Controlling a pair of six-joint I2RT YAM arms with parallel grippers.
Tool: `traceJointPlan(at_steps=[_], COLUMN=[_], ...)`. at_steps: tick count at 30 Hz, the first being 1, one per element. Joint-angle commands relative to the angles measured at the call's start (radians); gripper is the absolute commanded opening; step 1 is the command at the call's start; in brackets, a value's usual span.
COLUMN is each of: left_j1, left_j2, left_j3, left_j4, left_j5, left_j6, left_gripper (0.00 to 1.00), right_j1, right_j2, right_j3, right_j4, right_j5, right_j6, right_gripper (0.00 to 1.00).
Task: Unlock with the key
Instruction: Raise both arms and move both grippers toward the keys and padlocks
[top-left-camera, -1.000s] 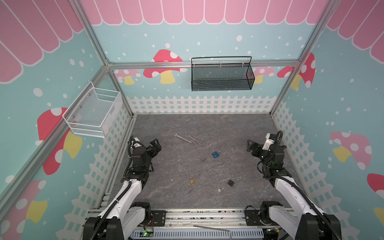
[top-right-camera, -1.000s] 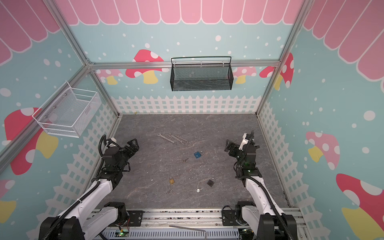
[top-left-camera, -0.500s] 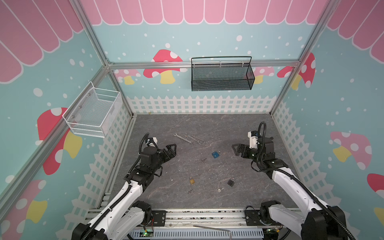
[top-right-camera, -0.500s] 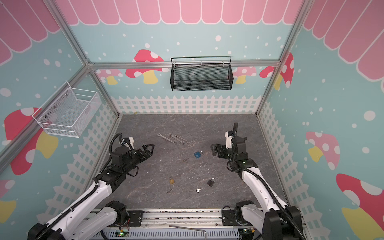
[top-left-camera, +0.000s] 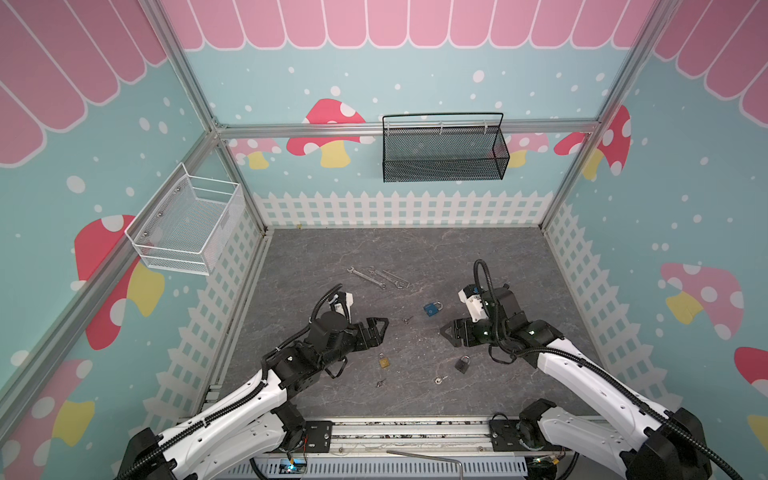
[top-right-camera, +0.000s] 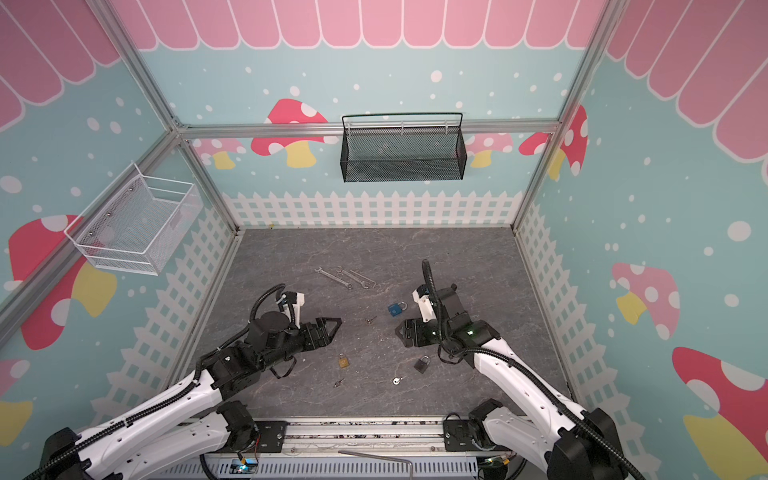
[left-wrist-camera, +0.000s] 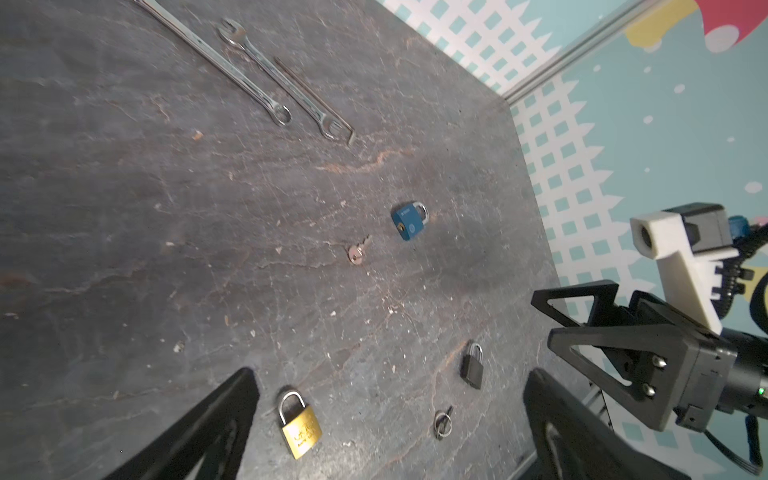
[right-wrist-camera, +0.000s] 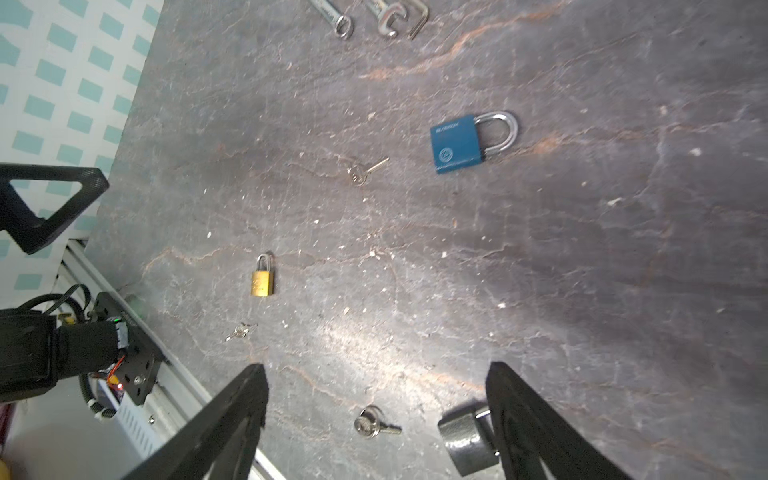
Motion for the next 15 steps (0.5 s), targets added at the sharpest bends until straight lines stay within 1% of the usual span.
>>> traceJointPlan(at_steps=[1, 4, 7, 8, 10, 13, 15], left_j1=[-0.065, -0.137, -0.187, -0.202, -0.222, -0.236, -0.246], left_j2=[0.004, 0.021, 0.039, 0.044, 0.058, 0.073, 0.081], left_j3=[0.009, 0.011, 0.008, 0.005, 0.001, -0.005, -0.005], left_j4=[-0.036, -0.035, -0.03, -0.021, -0.017, -0.001, 0.007], left_j5=[-0.08, -0.132, -0.169, -0.179, -0.2, -0.21, -0.216], left_j6=[-0.088, -0.121, -0.162, -0.169, -0.184, -0.199, -0.205], left_gripper=[1.0, 1.0, 1.0, 1.0, 1.0, 1.0, 1.0], right_j1=[0.064, 0.137, 0.201, 0.222, 0.253, 0.282, 0.303], right_j2=[-0.023, -0.026, -0.006, 0.002, 0.011, 0.031, 0.046], right_j3=[-0.034, -0.076, -0.11, -0.124, -0.149, -0.168, -0.17], right_j4=[-0.075, -0.066, -0.061, -0.054, -0.033, -0.003, 0.01], right_j5=[0.011, 0.02, 0.036, 0.036, 0.044, 0.049, 0.062], right_j6=[0.062, 0.12, 0.166, 0.179, 0.198, 0.222, 0.241], right_gripper=[0.82, 0.78, 0.71, 0.7, 0.68, 0.63, 0.62])
